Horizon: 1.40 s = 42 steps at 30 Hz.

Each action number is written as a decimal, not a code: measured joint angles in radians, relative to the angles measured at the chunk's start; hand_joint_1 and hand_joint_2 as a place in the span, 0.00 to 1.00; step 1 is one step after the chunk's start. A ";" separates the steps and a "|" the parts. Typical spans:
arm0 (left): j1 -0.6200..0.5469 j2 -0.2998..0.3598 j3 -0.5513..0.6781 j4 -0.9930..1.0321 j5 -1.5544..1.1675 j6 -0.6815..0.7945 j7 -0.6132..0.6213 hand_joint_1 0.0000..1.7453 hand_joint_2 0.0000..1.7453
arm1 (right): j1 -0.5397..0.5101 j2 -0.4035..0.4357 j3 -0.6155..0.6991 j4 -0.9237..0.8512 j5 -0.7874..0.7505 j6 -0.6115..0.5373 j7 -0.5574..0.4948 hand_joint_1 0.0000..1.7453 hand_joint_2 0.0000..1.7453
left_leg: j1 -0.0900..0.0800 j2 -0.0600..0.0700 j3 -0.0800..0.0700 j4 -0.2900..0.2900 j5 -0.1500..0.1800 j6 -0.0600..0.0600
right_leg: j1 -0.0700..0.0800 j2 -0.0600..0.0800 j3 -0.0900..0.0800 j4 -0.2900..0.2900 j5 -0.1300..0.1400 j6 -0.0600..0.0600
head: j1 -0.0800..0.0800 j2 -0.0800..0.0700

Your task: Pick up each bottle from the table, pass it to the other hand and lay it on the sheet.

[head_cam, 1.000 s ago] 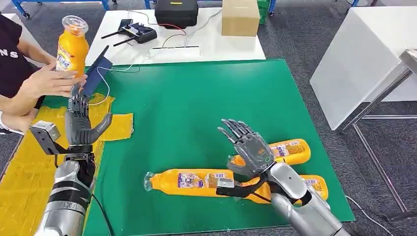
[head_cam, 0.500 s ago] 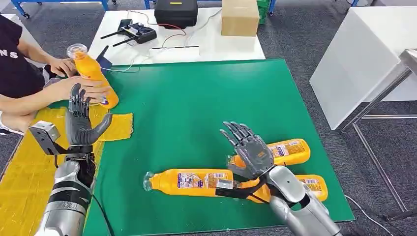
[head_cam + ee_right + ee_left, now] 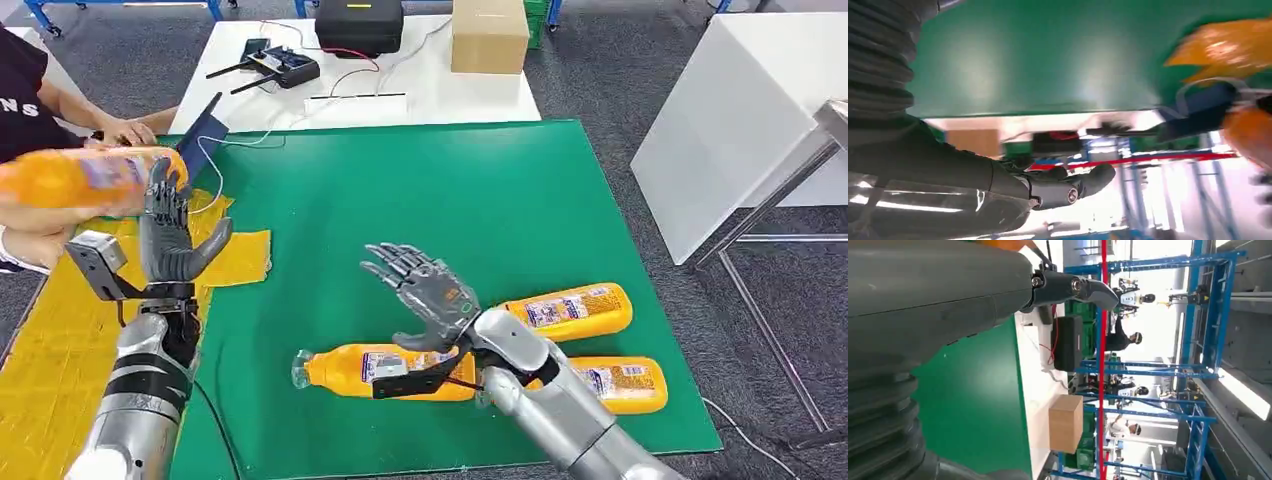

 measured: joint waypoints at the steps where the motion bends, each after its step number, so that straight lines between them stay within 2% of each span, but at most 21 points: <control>1: -0.005 0.000 -0.002 0.011 -0.005 0.001 0.001 0.00 1.00 | -0.005 0.009 0.017 0.006 -0.016 0.006 -0.005 0.00 1.00 | 0.000 0.000 0.000 0.000 0.000 0.000 | 0.000 0.000 -0.001 0.000 0.000 0.000 | 0.000 0.000; 9: -0.044 -0.003 -0.006 0.062 -0.005 0.007 -0.012 0.00 1.00 | -0.034 0.041 0.117 0.050 -0.140 0.064 -0.054 0.00 1.00 | 0.000 -0.001 -0.001 0.000 0.000 0.000 | 0.000 0.000 0.000 0.000 0.000 0.000 | 0.000 0.000; 26: -0.060 -0.003 -0.004 0.103 -0.005 0.002 -0.017 0.00 1.00 | -0.045 0.043 0.167 0.128 -0.174 0.091 -0.051 0.00 1.00 | 0.000 0.000 -0.001 0.000 0.000 0.000 | 0.000 0.000 0.000 0.000 0.000 0.000 | 0.000 0.000; 42: -0.061 -0.003 0.004 0.120 -0.004 -0.002 -0.024 0.00 1.00 | -0.112 0.060 0.214 0.334 -0.191 0.138 -0.011 0.00 1.00 | 0.000 -0.001 -0.001 0.000 0.000 0.000 | 0.000 0.000 0.000 0.000 0.000 0.000 | 0.000 0.000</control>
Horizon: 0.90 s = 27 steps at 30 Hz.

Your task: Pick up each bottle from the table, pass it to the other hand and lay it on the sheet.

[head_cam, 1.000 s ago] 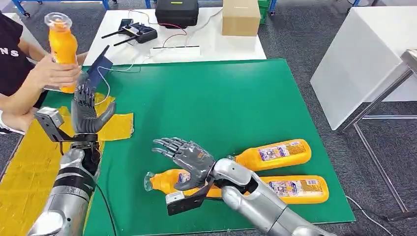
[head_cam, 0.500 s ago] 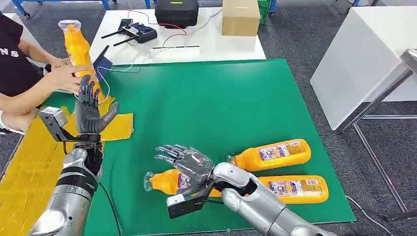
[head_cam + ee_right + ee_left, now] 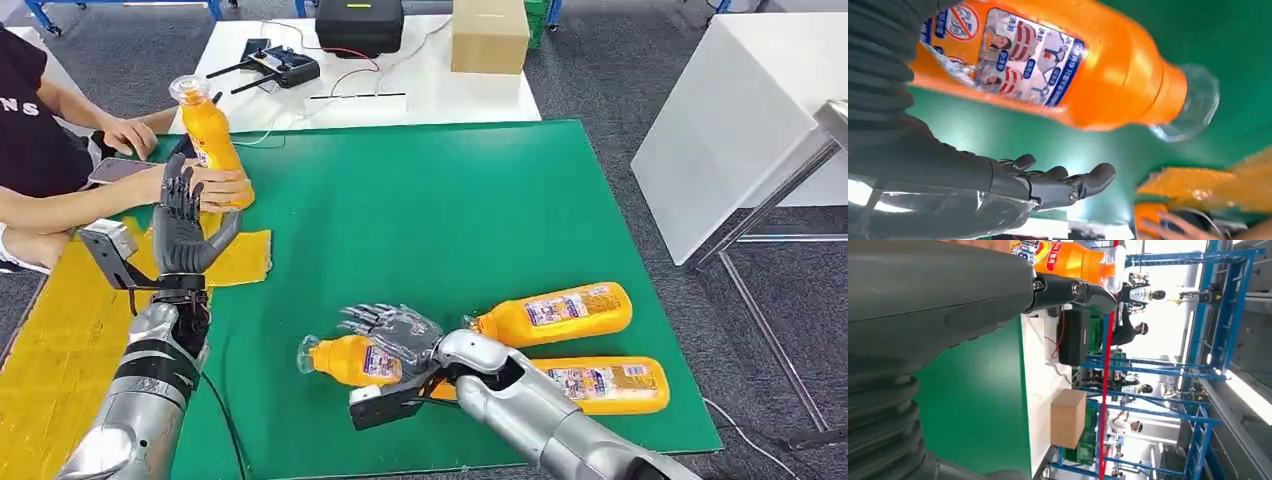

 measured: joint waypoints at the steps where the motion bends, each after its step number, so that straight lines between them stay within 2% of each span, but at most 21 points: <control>1: 0.000 0.000 0.000 0.000 0.000 0.000 -0.001 0.00 1.00 | -0.006 0.001 0.003 0.013 -0.001 0.002 0.000 0.00 1.00 | 0.000 0.000 0.000 0.000 0.000 0.000 | 0.000 0.000 0.000 0.000 0.000 0.000 | 0.000 0.000; 17: -0.022 0.001 0.002 0.033 0.009 -0.005 -0.004 0.00 1.00 | -0.100 0.036 0.076 0.176 -0.093 0.087 0.012 0.00 1.00 | 0.000 0.001 0.002 0.000 0.000 0.000 | 0.000 0.000 0.001 0.000 0.000 0.000 | 0.000 0.000; 18: -0.024 0.001 0.002 0.035 0.010 -0.005 -0.004 0.00 1.00 | -0.104 0.039 0.079 0.184 -0.099 0.088 0.017 0.08 1.00 | 0.000 0.001 0.002 0.000 0.000 0.000 | 0.000 0.000 0.001 0.000 0.000 0.000 | 0.000 0.000; 19: -0.025 0.001 0.002 0.038 0.011 -0.005 -0.004 0.00 1.00 | -0.109 0.042 0.084 0.195 -0.106 0.091 0.022 0.74 1.00 | 0.000 0.001 0.002 0.000 0.000 0.000 | 0.000 0.000 0.001 0.000 0.000 0.000 | 0.000 0.000; 20: -0.028 0.001 0.001 0.042 0.011 -0.005 -0.004 0.00 1.00 | -0.116 0.044 0.089 0.206 -0.111 0.096 0.026 0.91 1.00 | 0.000 0.001 0.003 0.000 0.000 0.000 | 0.000 0.000 0.002 0.000 0.000 0.000 | 0.000 0.000; 21: -0.031 0.001 0.000 0.045 0.011 -0.005 -0.004 0.00 1.00 | -0.122 0.047 0.093 0.216 -0.114 0.099 0.027 1.00 1.00 | 0.000 0.001 0.003 0.000 0.000 0.000 | 0.000 0.000 0.002 0.000 0.000 0.000 | 0.000 0.000; 27: -0.040 0.000 -0.003 0.059 0.018 -0.005 -0.004 0.00 1.00 | -0.140 0.061 0.111 0.257 -0.137 0.104 0.027 1.00 1.00 | 0.000 0.002 0.005 0.000 0.000 0.000 | 0.000 0.001 0.004 0.000 0.000 0.000 | 0.000 0.000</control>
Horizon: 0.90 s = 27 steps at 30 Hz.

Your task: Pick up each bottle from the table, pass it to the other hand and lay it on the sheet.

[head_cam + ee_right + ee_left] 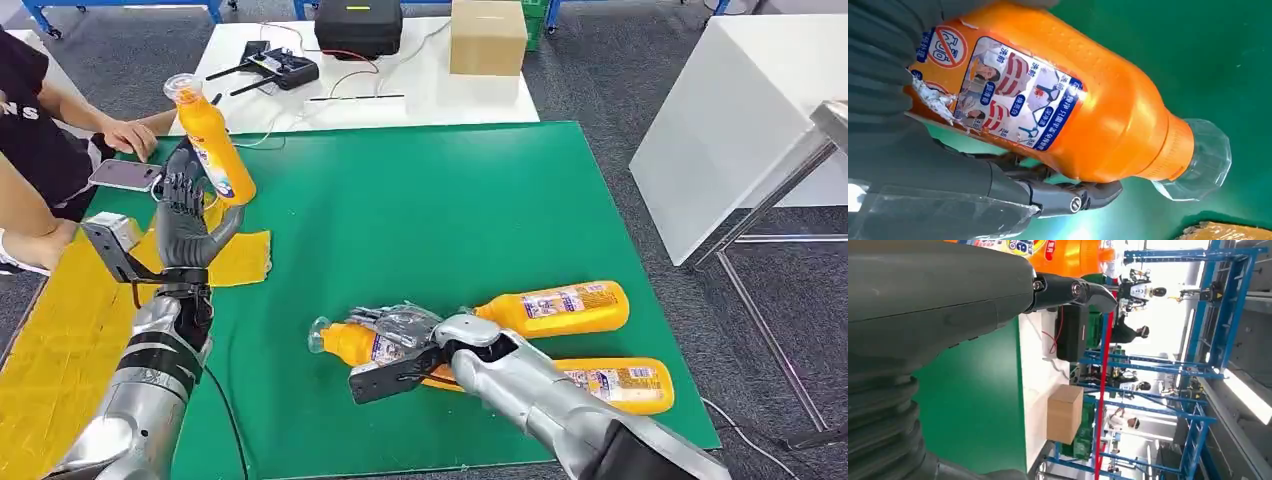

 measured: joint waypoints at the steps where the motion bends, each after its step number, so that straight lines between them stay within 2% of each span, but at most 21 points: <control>1: -0.001 0.000 0.000 0.002 0.000 0.000 0.000 0.00 1.00 | -0.002 0.003 0.003 0.004 -0.001 0.000 0.000 1.00 1.00 | 0.000 0.000 0.001 0.000 0.000 0.000 | 0.000 0.000 0.001 0.000 0.000 0.000 | 0.000 0.000; 27: -0.009 -0.005 -0.011 0.026 0.003 0.003 -0.001 0.00 1.00 | -0.011 0.026 0.007 0.050 -0.010 -0.018 0.003 1.00 1.00 | 0.000 0.000 0.001 0.000 0.000 0.000 | 0.000 0.000 0.001 0.000 0.000 0.000 | 0.000 0.000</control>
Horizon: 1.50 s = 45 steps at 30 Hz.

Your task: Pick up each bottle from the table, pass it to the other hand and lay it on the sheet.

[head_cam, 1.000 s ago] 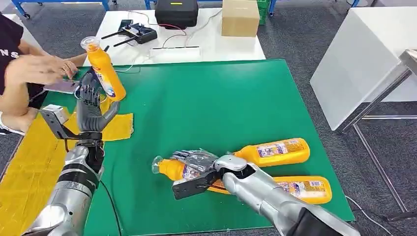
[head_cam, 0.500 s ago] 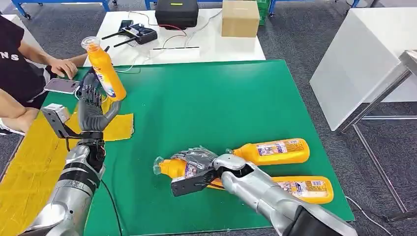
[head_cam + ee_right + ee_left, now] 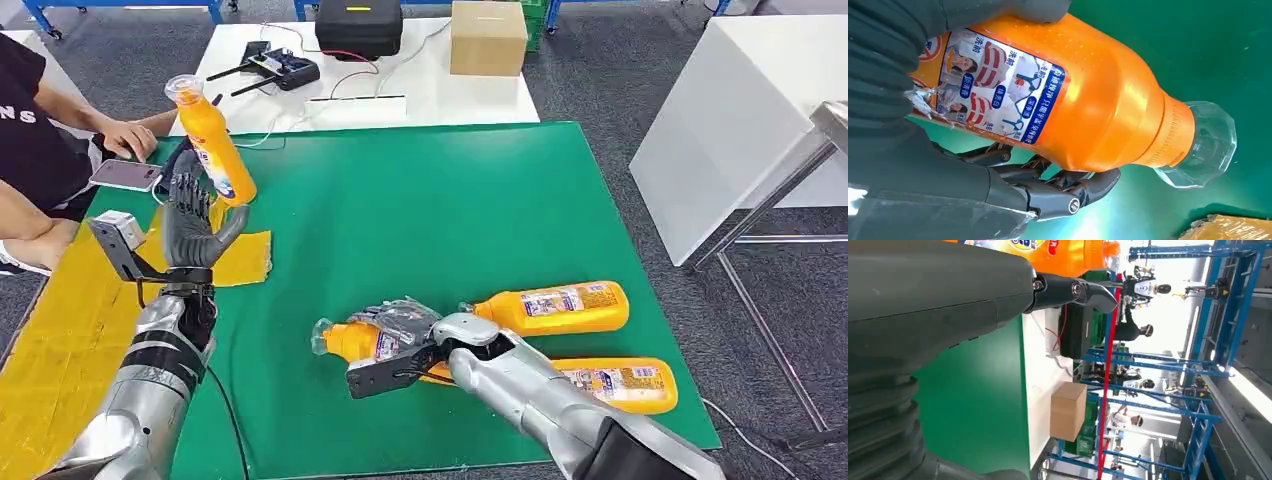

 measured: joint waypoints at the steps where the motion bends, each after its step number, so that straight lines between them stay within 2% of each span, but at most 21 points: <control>1: 0.000 0.000 0.000 0.000 0.000 0.000 0.000 0.00 1.00 | 0.000 0.001 0.000 0.000 0.000 -0.003 0.000 1.00 1.00 | 0.000 0.000 0.000 0.000 0.000 0.000 | 0.000 0.000 0.000 0.000 0.000 0.000 | 0.000 0.000; 17: 0.008 -0.004 0.000 0.002 -0.002 0.009 -0.004 0.00 1.00 | 0.023 0.032 -0.002 0.023 0.000 -0.144 0.019 1.00 1.00 | 0.001 0.001 0.003 0.000 0.000 0.000 | 0.001 0.002 0.002 0.000 0.000 0.000 | 0.000 0.000; 19: 0.056 -0.007 0.000 -0.017 -0.011 0.004 -0.005 0.00 1.00 | 0.117 0.071 -0.095 -0.051 0.011 -0.295 -0.014 1.00 1.00 | 0.003 0.002 0.003 0.000 0.000 -0.001 | 0.003 0.003 0.002 0.000 0.000 -0.001 | 0.000 0.000; 31: 0.143 -0.011 0.001 -0.104 -0.013 0.000 0.007 0.00 1.00 | 0.340 0.107 -0.336 -0.290 0.075 -0.349 -0.123 1.00 1.00 | 0.003 0.000 -0.002 0.000 0.000 -0.001 | 0.003 0.002 -0.001 0.000 0.000 -0.001 | 0.000 0.000; 45: 0.156 -0.012 0.002 -0.130 -0.013 0.005 0.010 0.00 1.00 | 0.410 0.124 -0.445 -0.399 0.043 -0.388 -0.161 1.00 1.00 | 0.003 0.000 -0.004 0.000 0.000 -0.001 | 0.003 0.002 -0.003 0.000 0.000 -0.001 | 0.000 0.000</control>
